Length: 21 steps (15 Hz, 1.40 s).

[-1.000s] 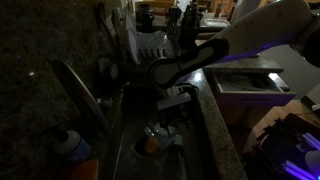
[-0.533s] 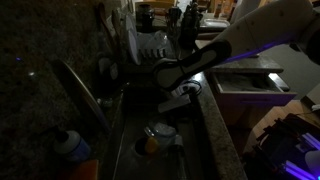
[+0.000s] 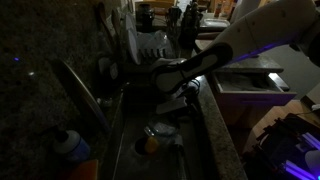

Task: Pick up the yellow sponge from the sink

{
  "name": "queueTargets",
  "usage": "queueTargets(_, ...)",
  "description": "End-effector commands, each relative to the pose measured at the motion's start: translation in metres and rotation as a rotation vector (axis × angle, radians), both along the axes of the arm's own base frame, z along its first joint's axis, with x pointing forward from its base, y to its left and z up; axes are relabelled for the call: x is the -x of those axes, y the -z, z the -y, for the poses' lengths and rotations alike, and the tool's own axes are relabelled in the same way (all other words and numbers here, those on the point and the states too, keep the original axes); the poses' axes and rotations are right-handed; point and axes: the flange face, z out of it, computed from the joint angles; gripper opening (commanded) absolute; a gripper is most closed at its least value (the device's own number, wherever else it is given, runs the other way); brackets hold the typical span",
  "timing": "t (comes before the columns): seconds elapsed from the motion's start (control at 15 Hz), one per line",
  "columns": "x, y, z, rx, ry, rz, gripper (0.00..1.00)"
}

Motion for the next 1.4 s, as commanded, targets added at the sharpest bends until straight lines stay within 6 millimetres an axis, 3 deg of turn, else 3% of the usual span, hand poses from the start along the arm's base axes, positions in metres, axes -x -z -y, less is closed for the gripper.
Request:
queueTargets(0.0,-0.004,-0.008,-0.004,0.198,0.030,0.051,1.00)
queueTargets(0.2,-0.009,-0.012,-0.003,0.364,0.041,0.113,1.00)
queueTargets(0.33,-0.006,-0.013,-0.006,0.295,0.029,0.105,1.00)
queueTargets(0.6,-0.014,-0.010,-0.005,0.334,0.066,0.186,1.00)
queueTargets(1.0,-0.032,0.005,0.022,0.518,0.177,0.325,1.00)
queueTargets(1.2,-0.039,0.016,0.022,0.387,0.108,0.416,1.00)
queueTargets(1.33,-0.040,0.016,0.018,0.430,0.138,0.395,1.00)
